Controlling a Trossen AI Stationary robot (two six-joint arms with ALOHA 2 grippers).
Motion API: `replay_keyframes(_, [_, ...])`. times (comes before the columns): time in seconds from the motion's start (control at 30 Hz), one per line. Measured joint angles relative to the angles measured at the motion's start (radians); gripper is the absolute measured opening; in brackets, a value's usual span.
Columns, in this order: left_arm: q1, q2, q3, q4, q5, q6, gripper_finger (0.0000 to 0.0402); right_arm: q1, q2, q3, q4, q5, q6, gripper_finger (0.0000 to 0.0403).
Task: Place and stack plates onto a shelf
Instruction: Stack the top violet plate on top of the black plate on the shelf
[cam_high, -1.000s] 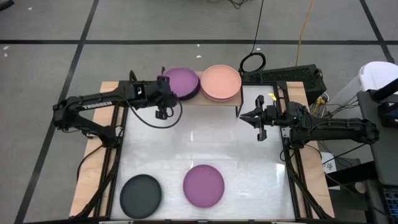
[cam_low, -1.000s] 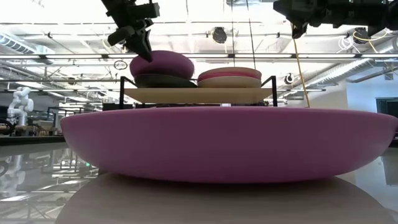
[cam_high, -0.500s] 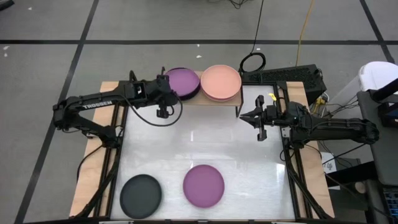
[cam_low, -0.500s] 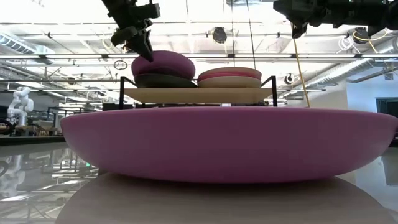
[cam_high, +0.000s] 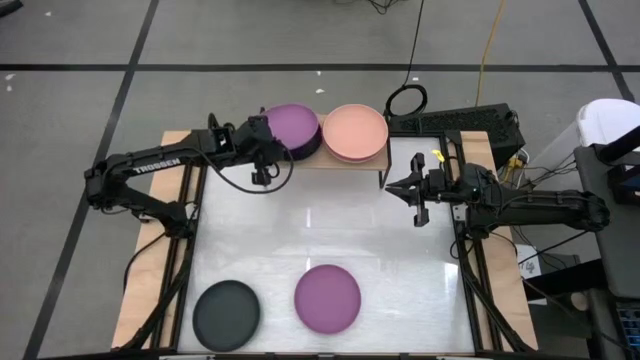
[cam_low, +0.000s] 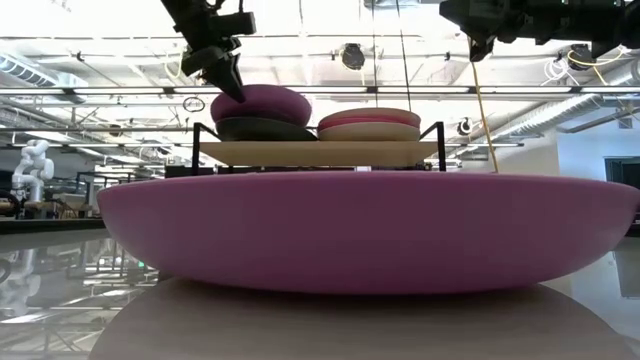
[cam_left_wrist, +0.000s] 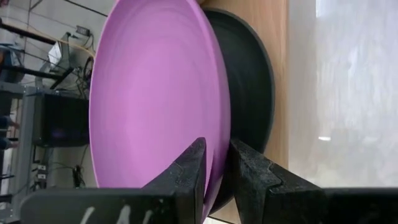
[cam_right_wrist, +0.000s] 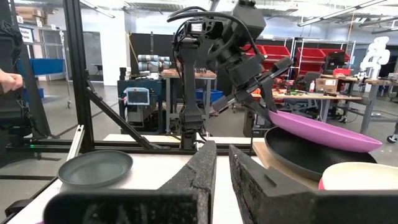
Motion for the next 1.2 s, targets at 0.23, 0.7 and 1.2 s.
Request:
replay_keyframes(0.23, [-0.007,0.000,0.000,0.087,-0.001,-0.016,0.0068,0.000,0.000,0.000,0.000,0.000,0.000,0.0031])
replay_keyframes(0.7, [-0.022,0.000,0.000,0.055,-0.029,-0.025,0.0068,0.000,0.000,0.000,-0.012,0.000,0.014,0.0031])
replay_keyframes(1.2, [-0.022,0.000,0.000,0.049,-0.032,-0.019,0.0204,0.000,0.000,0.000,-0.020,0.000,0.014,0.0031])
